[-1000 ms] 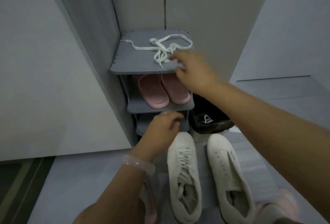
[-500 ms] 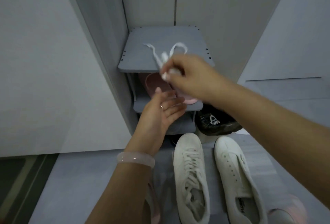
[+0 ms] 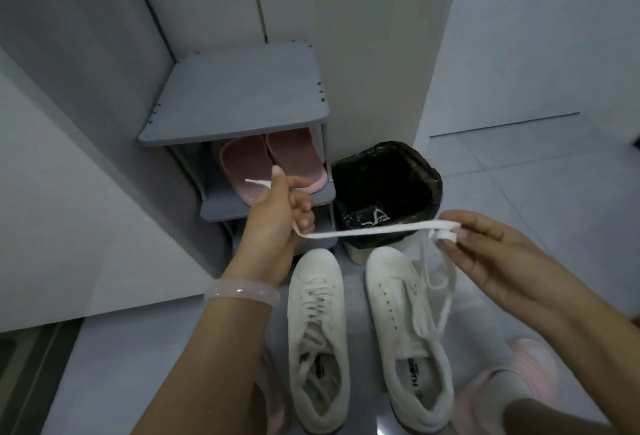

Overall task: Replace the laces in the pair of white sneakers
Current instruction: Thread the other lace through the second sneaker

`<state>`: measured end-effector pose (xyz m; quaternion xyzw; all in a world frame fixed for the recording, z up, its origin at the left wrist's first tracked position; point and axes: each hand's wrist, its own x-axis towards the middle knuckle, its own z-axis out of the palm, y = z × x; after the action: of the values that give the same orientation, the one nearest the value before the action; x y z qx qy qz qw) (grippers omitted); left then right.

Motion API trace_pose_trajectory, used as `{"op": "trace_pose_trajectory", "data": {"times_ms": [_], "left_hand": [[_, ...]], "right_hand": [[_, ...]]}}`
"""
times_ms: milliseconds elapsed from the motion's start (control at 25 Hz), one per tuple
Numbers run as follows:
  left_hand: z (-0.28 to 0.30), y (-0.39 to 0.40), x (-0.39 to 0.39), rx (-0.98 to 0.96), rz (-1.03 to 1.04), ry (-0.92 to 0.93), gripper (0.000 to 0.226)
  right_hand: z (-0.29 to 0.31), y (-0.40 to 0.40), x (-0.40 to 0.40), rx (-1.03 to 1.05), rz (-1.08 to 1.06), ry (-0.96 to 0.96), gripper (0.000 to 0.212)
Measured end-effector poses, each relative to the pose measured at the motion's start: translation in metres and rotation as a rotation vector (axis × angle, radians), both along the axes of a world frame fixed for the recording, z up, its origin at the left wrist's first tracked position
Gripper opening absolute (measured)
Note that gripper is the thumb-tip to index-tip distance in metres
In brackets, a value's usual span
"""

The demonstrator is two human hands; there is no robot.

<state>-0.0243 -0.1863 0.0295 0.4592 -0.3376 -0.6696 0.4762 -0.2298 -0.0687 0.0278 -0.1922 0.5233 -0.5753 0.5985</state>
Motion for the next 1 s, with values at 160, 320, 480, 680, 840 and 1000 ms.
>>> {"op": "trace_pose_trajectory", "data": {"times_ms": [160,320,480,680,840,1000], "left_hand": [[0.003,-0.016,-0.004,-0.089,0.18,0.0,0.048],[0.01,-0.025,0.016,-0.271,0.514,-0.126,0.05],[0.011,-0.027,0.019,-0.462,0.665,-0.247,0.046],[0.01,-0.013,0.004,-0.668,0.452,-0.314,0.039],[0.018,-0.006,0.008,-0.839,0.465,-0.449,0.032],[0.004,0.008,-0.01,-0.712,-0.121,-0.872,0.023]], "right_hand": [[0.0,-0.014,-0.02,-0.036,-0.089,0.324,0.021],[-0.003,-0.02,-0.04,-0.02,-0.256,0.654,0.017],[-0.003,-0.021,-0.061,-0.044,-0.42,0.742,0.023],[0.003,-0.014,-0.068,-0.204,-0.503,1.293,0.026],[0.011,-0.021,-0.073,-0.34,-0.67,0.593,0.02],[0.0,-0.027,-0.048,-0.069,-0.432,0.227,0.016]]}}
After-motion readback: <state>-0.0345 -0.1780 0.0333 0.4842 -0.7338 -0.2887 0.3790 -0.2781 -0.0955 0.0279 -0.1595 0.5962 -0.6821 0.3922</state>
